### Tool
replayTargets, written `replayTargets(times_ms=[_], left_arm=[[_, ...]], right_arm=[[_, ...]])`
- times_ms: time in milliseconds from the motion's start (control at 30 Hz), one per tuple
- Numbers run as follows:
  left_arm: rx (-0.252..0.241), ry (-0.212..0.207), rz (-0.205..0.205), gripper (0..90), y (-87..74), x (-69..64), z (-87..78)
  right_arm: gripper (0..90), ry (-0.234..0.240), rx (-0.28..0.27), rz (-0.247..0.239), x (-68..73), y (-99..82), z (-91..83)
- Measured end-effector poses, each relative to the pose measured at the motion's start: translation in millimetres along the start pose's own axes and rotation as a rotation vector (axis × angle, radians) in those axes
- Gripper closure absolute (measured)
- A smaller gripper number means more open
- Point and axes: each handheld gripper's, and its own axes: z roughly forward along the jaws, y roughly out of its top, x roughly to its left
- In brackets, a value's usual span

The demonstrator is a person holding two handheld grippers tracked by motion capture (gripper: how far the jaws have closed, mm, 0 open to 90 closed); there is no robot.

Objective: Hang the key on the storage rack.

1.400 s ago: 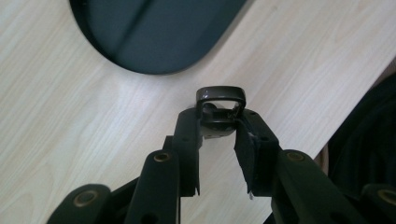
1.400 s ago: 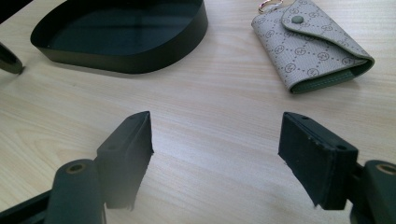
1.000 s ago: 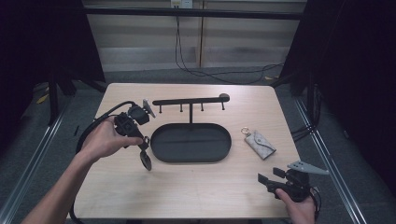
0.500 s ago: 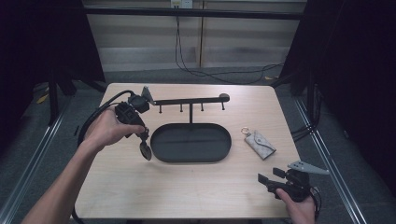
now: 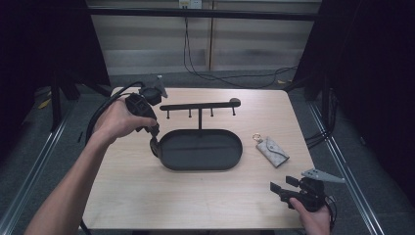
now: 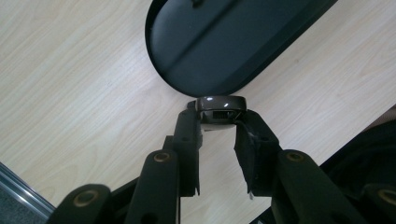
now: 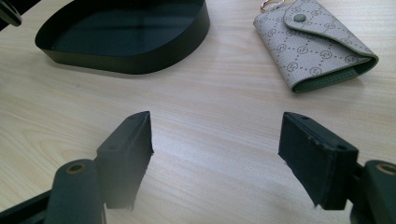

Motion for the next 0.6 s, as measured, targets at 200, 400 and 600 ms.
replayTargets(times_ms=[200,400,600], left_arm=[[0.009,-0.007,-0.038,70.7,13.5,0.2,3.8],[0.016,-0.021,-0.081,70.7,26.7,6.2,8.2],[0.028,-0.021,-0.108,70.7,40.4,11.6,11.9]], right_arm=[[25.9,0.004,-0.002,-0.003,-0.2,0.0,0.0],[25.9,0.006,0.000,0.002,-0.8,0.1,0.3],[25.8,0.010,0.000,-0.001,-0.6,-0.1,0.4]])
